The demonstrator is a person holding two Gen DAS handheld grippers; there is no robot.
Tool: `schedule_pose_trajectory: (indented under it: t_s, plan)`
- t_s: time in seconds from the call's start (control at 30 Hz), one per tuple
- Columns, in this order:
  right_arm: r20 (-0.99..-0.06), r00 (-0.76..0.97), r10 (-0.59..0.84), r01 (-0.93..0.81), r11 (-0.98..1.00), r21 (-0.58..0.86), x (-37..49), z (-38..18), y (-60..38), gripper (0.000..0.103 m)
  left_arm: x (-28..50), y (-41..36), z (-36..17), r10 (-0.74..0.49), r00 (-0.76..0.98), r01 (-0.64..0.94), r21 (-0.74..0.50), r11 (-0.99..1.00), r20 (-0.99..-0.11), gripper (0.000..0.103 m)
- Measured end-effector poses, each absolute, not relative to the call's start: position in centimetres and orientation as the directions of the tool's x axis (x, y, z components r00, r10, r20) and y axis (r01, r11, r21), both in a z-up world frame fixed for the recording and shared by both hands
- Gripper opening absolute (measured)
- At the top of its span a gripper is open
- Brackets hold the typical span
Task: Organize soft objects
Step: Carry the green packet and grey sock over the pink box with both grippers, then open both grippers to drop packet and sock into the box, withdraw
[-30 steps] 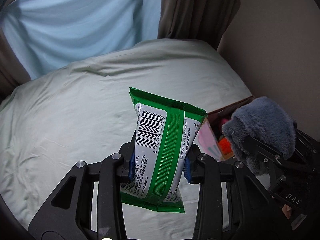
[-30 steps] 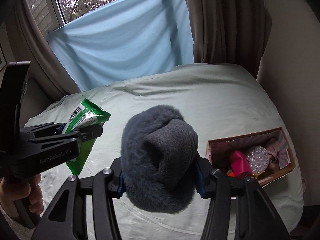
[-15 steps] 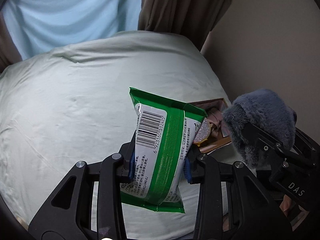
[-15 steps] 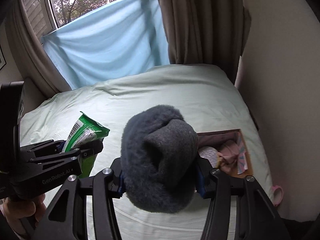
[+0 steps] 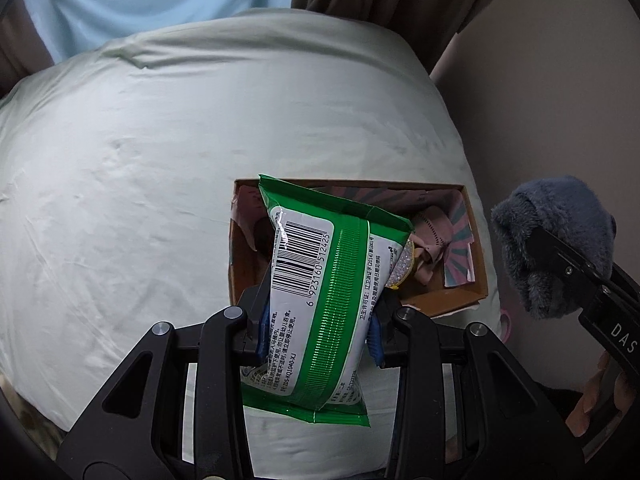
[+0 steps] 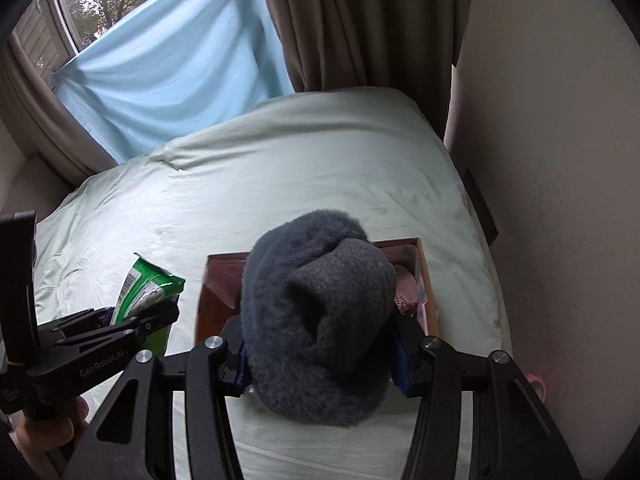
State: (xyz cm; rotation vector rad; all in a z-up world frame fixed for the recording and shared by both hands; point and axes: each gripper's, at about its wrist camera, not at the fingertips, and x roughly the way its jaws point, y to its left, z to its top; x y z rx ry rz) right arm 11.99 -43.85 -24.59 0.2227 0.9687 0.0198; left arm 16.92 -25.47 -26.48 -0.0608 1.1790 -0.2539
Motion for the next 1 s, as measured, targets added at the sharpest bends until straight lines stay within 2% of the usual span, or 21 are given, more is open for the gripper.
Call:
schedule_pose_trajectory:
  t_s: [0.3, 0.63, 0.7, 0.73, 0.77, 0.83, 1.0]
  plan:
    - [-0.875, 0.465, 0.132, 0.121, 0.970, 0.211, 17.4, -30.9, -48.0, 0.049, 21.5, -30.5, -32.0, -0.220, 0.273, 0.166, -0.179, 0.970, -0.936, 0.033]
    - [-0.921, 0.341, 0.187, 0.195, 0.944, 0.264, 20.3, -35.9, -50.1, 0.051, 23.2, -33.7, -35.4, -0.236, 0.180, 0.159, -0.208, 0.965, -0.955, 0.034]
    - [-0.922, 0.333, 0.200, 0.208, 0.937, 0.279, 20.7, -36.4, -50.3, 0.057, 23.3, -33.9, -35.6, -0.240, 0.170, 0.168, -0.212, 0.963, -0.956, 0.047]
    - [-0.921, 0.333, 0.203, 0.214, 0.935, 0.284, 20.8, -36.5, -50.4, 0.066, 23.3, -34.0, -35.7, -0.226, 0.167, 0.172, -0.198, 0.965, -0.960, 0.080]
    - [-0.920, 0.339, 0.198, 0.221, 0.934, 0.282, 20.9, -36.6, -50.5, 0.082, 23.2, -33.9, -35.7, -0.204, 0.175, 0.175, -0.173, 0.969, -0.963, 0.102]
    - [-0.917, 0.352, 0.188, 0.231, 0.932, 0.280, 20.9, -36.6, -50.6, 0.102, 22.7, -33.7, -35.4, -0.199, 0.203, 0.192, -0.160, 0.968, -0.959, 0.103]
    - [-0.912, 0.356, 0.206, 0.222, 0.929, 0.296, 20.4, -36.5, -50.5, 0.103, 22.0, -33.0, -35.9, -0.197, 0.186, 0.200, -0.160, 0.967, -0.963, 0.103]
